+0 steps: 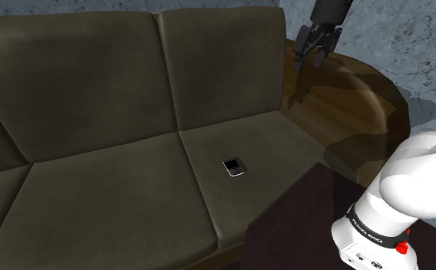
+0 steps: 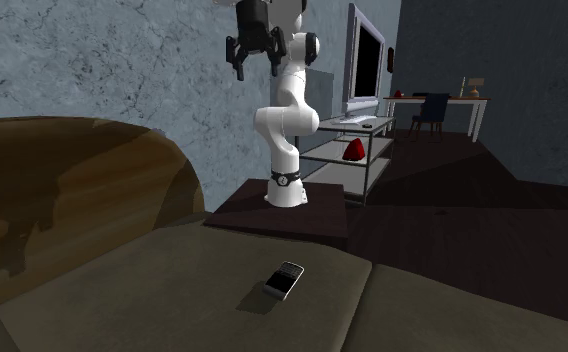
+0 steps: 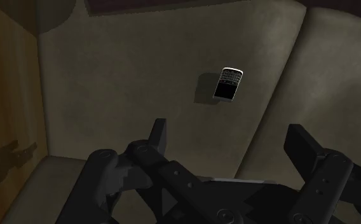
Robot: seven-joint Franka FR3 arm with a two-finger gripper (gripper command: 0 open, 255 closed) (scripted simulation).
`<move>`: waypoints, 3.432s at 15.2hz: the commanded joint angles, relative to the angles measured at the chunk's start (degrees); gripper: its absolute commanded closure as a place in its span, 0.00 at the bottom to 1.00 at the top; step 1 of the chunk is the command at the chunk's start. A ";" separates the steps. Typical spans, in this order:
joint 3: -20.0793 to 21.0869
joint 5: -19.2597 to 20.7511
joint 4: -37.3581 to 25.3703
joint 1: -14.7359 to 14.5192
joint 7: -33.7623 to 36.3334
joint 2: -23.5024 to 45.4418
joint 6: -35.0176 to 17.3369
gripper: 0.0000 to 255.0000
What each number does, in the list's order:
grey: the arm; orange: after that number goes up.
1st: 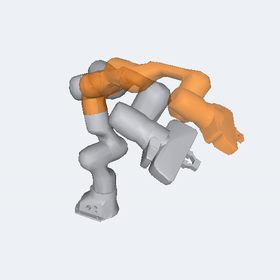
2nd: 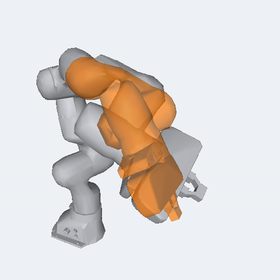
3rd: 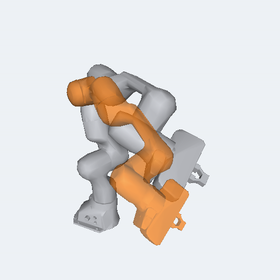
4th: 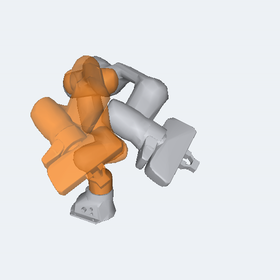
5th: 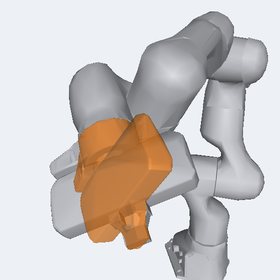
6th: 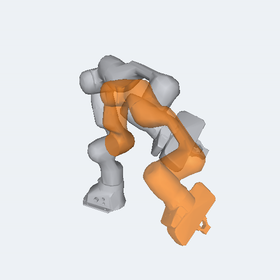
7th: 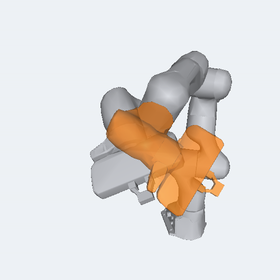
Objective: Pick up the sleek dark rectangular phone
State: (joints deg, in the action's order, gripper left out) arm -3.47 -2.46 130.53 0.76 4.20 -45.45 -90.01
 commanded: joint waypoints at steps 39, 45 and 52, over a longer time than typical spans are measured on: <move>10.45 23.52 15.03 -2.20 34.89 59.28 -77.28 0.00; 6.52 27.77 13.80 -5.27 38.65 64.35 -81.22 0.00; 6.46 27.80 14.02 -5.24 38.59 64.23 -81.33 1.00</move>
State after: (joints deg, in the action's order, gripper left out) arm 3.01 25.36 144.58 -4.52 42.80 18.64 -171.34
